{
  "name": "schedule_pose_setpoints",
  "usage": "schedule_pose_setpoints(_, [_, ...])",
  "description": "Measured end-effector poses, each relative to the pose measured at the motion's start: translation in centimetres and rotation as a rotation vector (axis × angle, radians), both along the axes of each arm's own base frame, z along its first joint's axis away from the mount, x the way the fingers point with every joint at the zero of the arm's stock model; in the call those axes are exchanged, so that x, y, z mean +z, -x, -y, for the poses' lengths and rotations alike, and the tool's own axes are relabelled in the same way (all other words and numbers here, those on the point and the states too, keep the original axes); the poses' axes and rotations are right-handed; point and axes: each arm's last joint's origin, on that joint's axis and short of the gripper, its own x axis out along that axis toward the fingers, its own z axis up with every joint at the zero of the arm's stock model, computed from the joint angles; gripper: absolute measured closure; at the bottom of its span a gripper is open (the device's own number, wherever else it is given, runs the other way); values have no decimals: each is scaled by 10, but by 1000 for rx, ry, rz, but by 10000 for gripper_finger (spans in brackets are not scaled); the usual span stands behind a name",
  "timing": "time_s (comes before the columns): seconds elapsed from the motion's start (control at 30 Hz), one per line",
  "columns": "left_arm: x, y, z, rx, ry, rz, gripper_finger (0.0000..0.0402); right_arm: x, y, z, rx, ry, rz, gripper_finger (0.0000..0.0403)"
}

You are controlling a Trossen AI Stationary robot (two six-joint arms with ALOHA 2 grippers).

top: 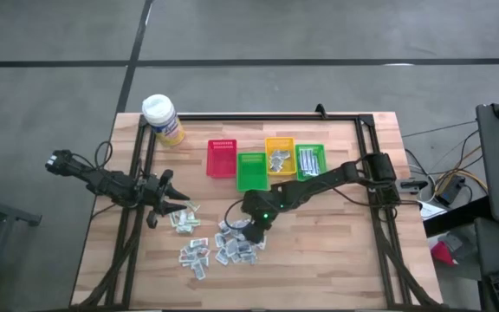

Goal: Pick & Place First Aid Supplies
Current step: Put the alcohol pad into the yellow basket

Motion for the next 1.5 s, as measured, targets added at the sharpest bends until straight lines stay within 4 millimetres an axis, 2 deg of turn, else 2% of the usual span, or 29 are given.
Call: schedule_pose_setpoints(1.5, [0,0,0,-2,-19,2,271,-2,1,-5,-163,-58,-79,266])
